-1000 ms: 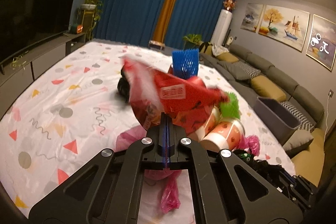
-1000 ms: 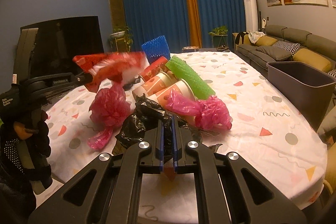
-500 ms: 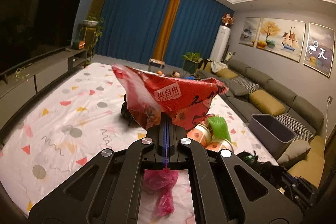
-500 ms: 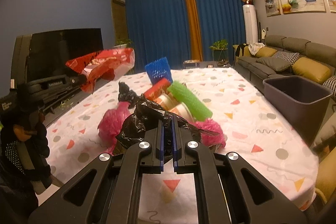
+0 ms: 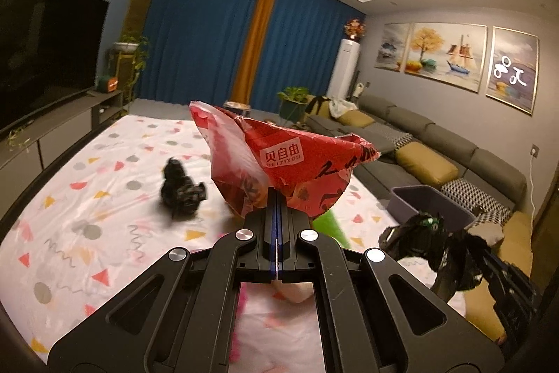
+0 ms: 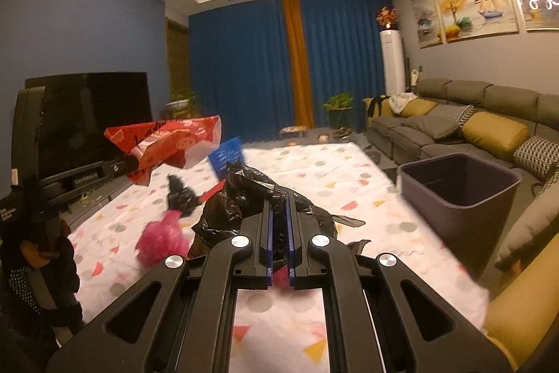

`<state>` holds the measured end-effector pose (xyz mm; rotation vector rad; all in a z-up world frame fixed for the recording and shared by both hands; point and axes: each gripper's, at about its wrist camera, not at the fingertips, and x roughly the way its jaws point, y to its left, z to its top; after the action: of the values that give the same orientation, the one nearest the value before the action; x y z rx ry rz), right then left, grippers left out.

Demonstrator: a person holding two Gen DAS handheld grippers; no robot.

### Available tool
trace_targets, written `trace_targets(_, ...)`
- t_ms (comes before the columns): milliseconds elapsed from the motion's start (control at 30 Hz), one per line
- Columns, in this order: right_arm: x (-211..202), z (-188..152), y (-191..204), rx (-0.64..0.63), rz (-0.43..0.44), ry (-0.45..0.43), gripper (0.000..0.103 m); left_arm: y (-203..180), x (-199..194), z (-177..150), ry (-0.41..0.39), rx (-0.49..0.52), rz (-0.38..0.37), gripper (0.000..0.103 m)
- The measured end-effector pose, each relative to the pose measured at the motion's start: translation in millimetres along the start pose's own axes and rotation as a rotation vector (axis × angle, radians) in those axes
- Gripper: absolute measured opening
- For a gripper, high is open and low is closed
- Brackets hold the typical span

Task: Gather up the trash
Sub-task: 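Lift both held bags and carry them over the grey bin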

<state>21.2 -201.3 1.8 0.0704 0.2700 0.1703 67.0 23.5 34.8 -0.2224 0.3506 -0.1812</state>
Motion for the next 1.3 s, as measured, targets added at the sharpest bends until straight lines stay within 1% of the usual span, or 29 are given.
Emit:
trace_targets(200, -4, 12, -35, 0.023, -0.068, -0.036, 0.007, -36, 12, 6, 0.001, 0.033, -0.055, 0.0)
trace_targets(500, -6, 27, -90, 0.036, -0.191, -0.081, 0.007, -101, 47, 12, 0.017, 0.064, -0.154, 0.0)
trace_targets(633, -6, 36, -118, 0.039, -0.256, -0.108, 0.007, -137, 65, 13, 0.021, 0.084, -0.196, 0.0)
trace_targets(800, -5, 48, -150, 0.047, -0.345, -0.148, 0.007, -184, 99, 12, 0.045, 0.103, -0.24, 0.0)
trace_targets(1033, 13, 60, -194, 0.069, -0.421, -0.171, 0.007, -236, 150, 9, 0.078, 0.115, -0.276, 0.0)
trace_targets(1233, 33, 59, -218, 0.07, -0.451, -0.157, 0.007, -267, 186, 1, 0.1, 0.15, -0.279, 0.0)
trace_targets(1300, 40, 58, -223, 0.077, -0.453, -0.144, 0.007, -271, 197, -3, 0.111, 0.154, -0.278, 0.0)
